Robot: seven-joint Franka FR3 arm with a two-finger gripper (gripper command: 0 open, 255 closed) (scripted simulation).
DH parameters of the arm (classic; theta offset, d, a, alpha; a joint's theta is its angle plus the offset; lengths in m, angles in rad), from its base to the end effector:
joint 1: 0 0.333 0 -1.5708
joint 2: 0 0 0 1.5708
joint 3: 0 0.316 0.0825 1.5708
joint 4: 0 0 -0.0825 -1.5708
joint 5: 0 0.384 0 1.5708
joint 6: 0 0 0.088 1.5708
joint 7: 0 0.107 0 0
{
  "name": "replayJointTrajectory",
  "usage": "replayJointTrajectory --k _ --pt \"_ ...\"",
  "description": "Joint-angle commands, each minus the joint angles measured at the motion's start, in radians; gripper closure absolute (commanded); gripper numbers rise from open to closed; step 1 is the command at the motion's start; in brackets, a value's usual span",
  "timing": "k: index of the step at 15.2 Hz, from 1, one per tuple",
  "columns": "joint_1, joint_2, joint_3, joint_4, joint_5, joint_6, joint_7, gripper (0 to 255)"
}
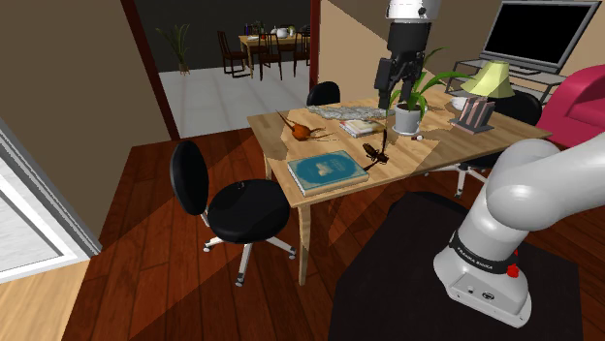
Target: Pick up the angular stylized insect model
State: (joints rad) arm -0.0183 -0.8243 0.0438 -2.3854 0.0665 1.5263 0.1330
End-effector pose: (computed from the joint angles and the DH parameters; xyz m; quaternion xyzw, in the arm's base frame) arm 0.2914 0.0188 0.5841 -0.9979 0.0601 0.0188 0.0159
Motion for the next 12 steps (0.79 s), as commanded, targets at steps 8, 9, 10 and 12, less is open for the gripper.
replayJointTrajectory --k 8,9,10,12 --pt "-0.049 0.133 -0.103 -0.048 -0.073 0.171 -0.106 0" --pt "-0.056 0.157 -0.117 -0.05 -0.081 0.196 -0.121 0" --pt "-0.063 0.182 -0.132 -0.051 -0.089 0.221 -0.136 0" --pt "-0.075 0.235 -0.16 -0.049 -0.104 0.269 -0.165 0"
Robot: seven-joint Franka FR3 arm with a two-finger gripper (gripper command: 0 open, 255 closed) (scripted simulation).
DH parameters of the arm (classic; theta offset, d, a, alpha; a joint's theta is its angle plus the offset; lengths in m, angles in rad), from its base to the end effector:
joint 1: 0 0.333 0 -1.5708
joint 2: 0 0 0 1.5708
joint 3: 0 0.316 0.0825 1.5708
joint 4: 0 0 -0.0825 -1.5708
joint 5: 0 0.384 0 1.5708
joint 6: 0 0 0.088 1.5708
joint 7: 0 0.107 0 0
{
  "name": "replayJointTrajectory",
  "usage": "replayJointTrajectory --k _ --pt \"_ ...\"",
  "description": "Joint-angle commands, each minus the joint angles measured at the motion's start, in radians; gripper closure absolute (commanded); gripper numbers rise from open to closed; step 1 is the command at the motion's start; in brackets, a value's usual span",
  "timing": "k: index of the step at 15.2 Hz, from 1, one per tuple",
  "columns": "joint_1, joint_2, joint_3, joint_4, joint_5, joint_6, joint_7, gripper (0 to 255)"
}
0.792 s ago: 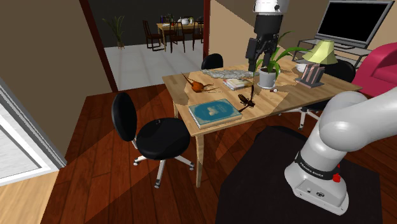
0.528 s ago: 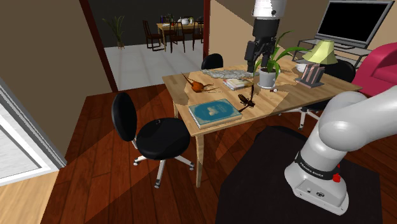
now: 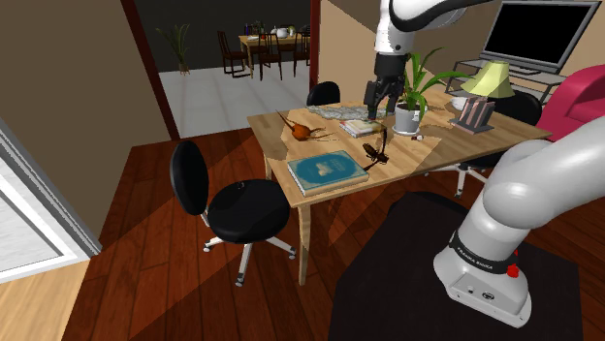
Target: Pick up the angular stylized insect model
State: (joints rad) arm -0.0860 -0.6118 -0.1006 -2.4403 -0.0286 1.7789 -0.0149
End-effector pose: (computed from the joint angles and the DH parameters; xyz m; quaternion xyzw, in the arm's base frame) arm 0.3542 -0.0730 0.5085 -0.9969 0.0726 0.0244 0.0172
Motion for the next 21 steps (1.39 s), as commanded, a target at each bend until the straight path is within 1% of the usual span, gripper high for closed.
replayJointTrajectory --k 1,6,11,16,21 --pt "-0.013 0.051 -0.03 0.009 -0.015 0.041 -0.031 0" --pt "-0.037 0.205 -0.099 0.044 -0.032 0.155 -0.105 0" --pt "-0.056 0.376 -0.163 0.111 -0.021 0.254 -0.184 0" --pt "-0.077 0.56 -0.215 0.207 0.022 0.331 -0.273 0" --pt "-0.112 0.752 -0.245 0.334 0.092 0.379 -0.366 0"
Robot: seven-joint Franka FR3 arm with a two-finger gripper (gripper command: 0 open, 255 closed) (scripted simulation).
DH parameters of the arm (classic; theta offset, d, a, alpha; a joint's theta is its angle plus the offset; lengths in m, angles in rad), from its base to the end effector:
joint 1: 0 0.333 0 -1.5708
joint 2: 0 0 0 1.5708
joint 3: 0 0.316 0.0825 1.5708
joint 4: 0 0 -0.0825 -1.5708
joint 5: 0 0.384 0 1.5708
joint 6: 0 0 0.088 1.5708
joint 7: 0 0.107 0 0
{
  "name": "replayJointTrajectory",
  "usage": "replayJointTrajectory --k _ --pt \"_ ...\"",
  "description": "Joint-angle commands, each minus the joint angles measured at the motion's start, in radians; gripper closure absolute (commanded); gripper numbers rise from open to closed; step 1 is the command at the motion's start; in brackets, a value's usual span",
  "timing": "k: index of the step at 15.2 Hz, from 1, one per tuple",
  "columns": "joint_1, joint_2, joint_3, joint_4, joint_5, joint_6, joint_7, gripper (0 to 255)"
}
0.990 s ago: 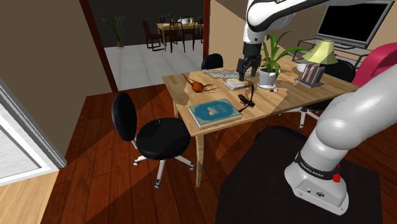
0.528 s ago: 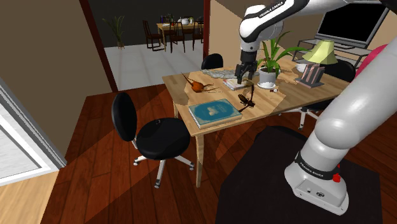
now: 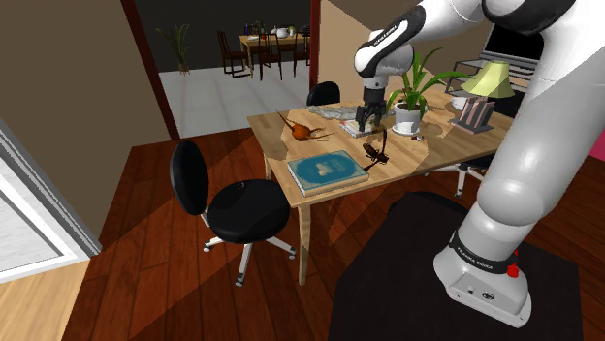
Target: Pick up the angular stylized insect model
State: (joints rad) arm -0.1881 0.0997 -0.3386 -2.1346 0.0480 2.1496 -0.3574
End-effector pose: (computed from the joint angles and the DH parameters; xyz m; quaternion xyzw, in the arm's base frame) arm 0.4733 -0.2710 0.3567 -0.9944 0.0982 0.0342 0.0195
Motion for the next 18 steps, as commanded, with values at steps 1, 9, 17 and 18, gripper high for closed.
replayJointTrajectory --k 1,9,17,18 --pt "-0.02 0.079 -0.01 0.057 0.03 0.014 -0.041 0" --pt "-0.125 0.391 0.0 0.338 0.139 0.017 -0.154 0" --pt "-0.254 0.725 0.032 0.738 0.2 -0.063 -0.201 0" --pt "-0.272 0.772 0.036 0.802 0.204 -0.081 -0.202 0"
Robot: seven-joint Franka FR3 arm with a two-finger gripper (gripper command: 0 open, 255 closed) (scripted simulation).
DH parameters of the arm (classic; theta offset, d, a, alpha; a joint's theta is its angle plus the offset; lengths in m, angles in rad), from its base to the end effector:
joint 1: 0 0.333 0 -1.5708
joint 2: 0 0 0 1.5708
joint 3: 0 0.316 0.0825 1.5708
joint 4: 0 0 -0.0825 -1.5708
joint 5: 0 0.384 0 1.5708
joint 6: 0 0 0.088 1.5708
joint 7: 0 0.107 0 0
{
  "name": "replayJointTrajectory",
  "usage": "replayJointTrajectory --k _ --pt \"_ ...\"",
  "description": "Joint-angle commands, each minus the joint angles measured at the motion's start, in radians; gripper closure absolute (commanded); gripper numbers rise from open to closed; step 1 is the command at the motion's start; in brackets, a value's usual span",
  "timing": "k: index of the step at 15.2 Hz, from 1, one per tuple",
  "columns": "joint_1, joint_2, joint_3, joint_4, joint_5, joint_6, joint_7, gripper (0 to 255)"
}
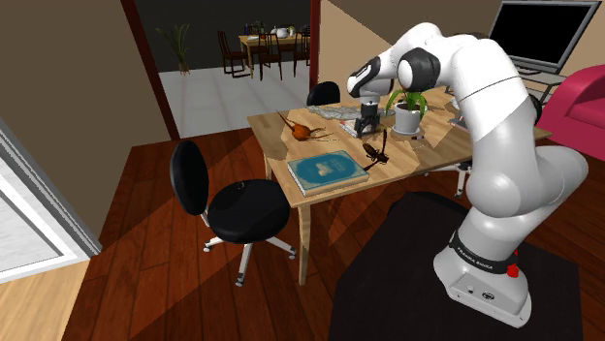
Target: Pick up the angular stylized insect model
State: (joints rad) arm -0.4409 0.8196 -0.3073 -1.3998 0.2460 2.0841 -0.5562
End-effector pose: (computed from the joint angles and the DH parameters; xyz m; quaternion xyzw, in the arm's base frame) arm 0.5634 -0.4479 0.2227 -0.9915 0.1205 0.0433 0.0209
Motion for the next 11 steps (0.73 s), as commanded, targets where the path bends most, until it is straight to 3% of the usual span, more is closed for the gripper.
replayJointTrajectory --k 1,3,11 --pt "-0.037 0.101 0.009 0.137 0.009 -0.036 -0.003 0" --pt "-0.077 0.21 0.017 0.299 0.014 -0.088 0.002 0" --pt "-0.088 0.288 0.028 0.335 0.023 -0.045 0.003 0"
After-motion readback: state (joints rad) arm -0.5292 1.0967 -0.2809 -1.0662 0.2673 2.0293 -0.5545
